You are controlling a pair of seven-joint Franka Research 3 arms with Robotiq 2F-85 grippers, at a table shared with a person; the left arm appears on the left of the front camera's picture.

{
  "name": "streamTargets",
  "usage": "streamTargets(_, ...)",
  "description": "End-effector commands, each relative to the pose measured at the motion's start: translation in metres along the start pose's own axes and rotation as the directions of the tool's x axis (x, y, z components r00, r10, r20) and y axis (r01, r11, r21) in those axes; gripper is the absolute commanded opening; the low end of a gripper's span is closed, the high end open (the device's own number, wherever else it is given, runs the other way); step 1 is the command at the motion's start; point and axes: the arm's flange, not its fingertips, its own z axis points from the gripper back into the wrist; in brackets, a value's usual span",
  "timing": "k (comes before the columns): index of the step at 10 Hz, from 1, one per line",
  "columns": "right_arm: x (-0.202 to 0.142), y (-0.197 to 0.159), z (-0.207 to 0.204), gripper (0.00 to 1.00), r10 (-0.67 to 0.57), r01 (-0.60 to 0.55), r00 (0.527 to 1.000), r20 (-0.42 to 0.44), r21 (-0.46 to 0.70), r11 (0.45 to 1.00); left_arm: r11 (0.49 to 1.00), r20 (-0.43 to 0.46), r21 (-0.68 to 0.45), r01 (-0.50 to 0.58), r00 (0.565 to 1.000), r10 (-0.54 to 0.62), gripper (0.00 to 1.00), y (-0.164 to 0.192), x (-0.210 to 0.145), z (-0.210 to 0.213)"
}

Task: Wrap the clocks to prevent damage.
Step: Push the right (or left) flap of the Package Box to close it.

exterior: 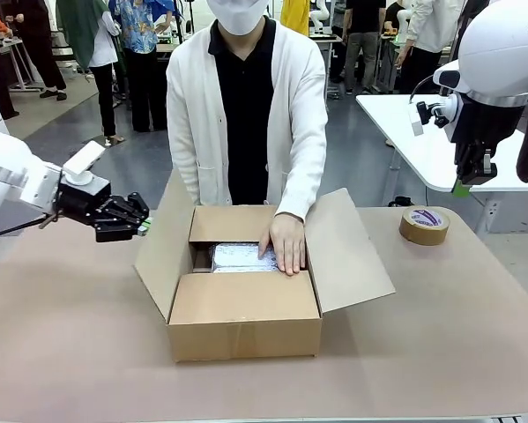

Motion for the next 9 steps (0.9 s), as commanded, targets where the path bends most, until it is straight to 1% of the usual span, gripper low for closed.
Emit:
streamTargets(1,0.0,0.001,0.002,0.01,-0.001,0.001,1.0,-0.004,0.005,1.0,0.999,-0.047,0.026,-0.022,0.999,0.023,0.0,0.023,0.001,-0.027)
streamTargets(3,0.0,0.001,0.002,0.01,-0.001,0.001,1.0,-0.004,0.005,1.0,0.998,-0.082,0.054,-0.036,0.996,0.041,0.0,0.04,-0.009,-0.053)
streamTargets(5,0.0,0.001,0.002,0.01,-0.001,0.001,1.0,-0.004,0.005,1.0,0.996,-0.115,0.056,-0.064,0.991,0.07,0.0,0.058,-0.017,-0.068)
streamTargets(8,0.0,0.001,0.002,0.01,-0.001,0.001,1.0,-0.004,0.005,1.0,0.992,-0.145,0.078,-0.1,0.983,0.111,0.0,0.062,-0.04,-0.073)
streamTargets(9,0.0,0.001,0.002,0.01,-0.001,0.001,1.0,-0.004,0.005,1.0,0.991,-0.168,0.078,-0.107,0.978,0.119,0.0,0.064,-0.044,-0.071)
